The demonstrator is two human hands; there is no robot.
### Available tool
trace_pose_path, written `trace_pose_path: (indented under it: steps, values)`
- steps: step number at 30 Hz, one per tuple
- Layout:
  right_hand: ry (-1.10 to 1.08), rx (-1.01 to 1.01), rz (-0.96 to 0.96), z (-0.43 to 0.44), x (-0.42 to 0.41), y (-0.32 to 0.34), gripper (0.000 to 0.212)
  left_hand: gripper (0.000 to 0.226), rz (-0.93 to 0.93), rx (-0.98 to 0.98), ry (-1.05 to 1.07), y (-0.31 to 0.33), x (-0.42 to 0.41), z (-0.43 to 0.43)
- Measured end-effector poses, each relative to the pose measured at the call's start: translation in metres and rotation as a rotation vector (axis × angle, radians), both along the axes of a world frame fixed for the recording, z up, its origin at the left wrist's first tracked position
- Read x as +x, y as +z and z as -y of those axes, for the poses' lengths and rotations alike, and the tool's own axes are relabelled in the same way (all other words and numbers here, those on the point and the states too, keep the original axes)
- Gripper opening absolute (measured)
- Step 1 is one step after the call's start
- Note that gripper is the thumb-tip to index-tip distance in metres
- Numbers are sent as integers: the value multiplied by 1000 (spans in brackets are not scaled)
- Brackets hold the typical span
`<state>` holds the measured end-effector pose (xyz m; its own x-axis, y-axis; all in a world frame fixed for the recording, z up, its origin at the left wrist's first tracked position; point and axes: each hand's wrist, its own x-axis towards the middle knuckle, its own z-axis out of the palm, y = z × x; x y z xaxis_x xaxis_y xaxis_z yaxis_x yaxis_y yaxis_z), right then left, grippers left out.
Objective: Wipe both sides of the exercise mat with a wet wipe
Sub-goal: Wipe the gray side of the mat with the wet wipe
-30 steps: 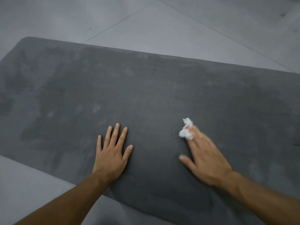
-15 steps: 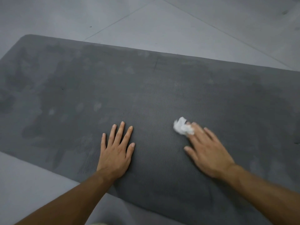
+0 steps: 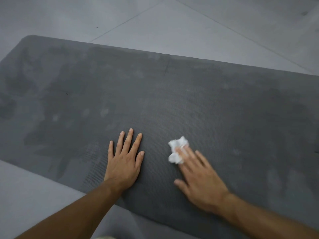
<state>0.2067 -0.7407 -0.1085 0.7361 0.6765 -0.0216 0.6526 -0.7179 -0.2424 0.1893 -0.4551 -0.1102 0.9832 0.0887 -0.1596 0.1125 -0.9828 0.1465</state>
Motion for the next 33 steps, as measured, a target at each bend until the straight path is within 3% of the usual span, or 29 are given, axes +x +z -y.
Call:
trace_pose_path:
  steps: [3, 6, 15, 21, 28, 33]
  values:
    - [240, -51, 49, -26, -45, 0, 75, 63, 6, 26, -4, -2, 0, 0]
    - [316, -81, 110, -22, -41, -2, 68, 62, 14, 30, -5, -2, -1, 0]
    - [-226, -208, 68, 51, 76, -2, 70, 62, -3, 30, -2, -3, -1, -1]
    - [-373, -134, 27, 33, 69, -5, 72, 61, 9, 23, -6, -5, 0, -2]
    - [-12, 4, -26, -34, -19, -2, 79, 62, 47, 59, 11, -7, -1, 1]
    - [255, -46, 58, -41, -43, -1, 67, 63, 52, 62, -4, -9, -2, -1]
